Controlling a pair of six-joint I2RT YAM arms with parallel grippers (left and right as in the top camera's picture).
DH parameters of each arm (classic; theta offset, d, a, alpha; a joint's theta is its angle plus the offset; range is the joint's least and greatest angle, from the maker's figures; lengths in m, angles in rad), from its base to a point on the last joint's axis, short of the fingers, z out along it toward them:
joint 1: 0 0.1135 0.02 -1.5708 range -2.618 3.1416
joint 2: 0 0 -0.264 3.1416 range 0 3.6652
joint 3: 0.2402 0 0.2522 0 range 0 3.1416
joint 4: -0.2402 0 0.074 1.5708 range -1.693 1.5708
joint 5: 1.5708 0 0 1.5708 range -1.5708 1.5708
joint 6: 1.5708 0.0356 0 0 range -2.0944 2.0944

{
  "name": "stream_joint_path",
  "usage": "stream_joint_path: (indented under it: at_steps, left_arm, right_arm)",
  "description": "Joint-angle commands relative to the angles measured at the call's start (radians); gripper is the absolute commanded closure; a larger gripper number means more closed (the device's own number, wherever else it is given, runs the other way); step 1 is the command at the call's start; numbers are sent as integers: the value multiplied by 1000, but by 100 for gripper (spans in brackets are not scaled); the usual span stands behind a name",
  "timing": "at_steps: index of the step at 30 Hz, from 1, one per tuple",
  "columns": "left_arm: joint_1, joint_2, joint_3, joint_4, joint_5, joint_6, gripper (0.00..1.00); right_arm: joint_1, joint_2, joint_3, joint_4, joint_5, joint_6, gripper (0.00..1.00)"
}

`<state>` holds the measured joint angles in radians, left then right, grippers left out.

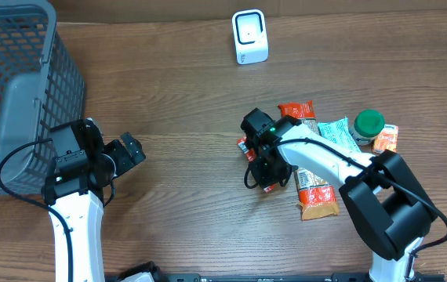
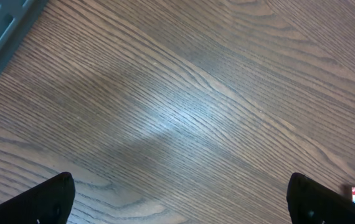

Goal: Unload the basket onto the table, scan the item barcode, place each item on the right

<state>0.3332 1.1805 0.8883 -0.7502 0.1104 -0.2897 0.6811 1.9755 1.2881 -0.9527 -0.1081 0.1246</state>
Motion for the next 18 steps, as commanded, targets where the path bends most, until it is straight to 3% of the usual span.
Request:
stream_joint_path:
  at_steps: [1, 4, 12, 15, 18]
  left_arm:
    - [-5, 5, 14, 3, -10, -13, 0]
    - [-5, 5, 14, 3, -10, -13, 0]
    - [-5, 5, 14, 3, -10, -13, 0]
    - [-5, 5, 14, 3, -10, -13, 0]
    - [-5, 5, 14, 3, -10, -13, 0]
  right_arm:
    - [-3, 14, -38, -5, 16, 8, 96]
    - [-3, 14, -38, -5, 17, 7, 80]
    - [-3, 14, -38, 3, 16, 8, 72]
    - [-3, 14, -38, -17, 16, 8, 54]
    - [-3, 14, -38, -34, 16, 23, 48]
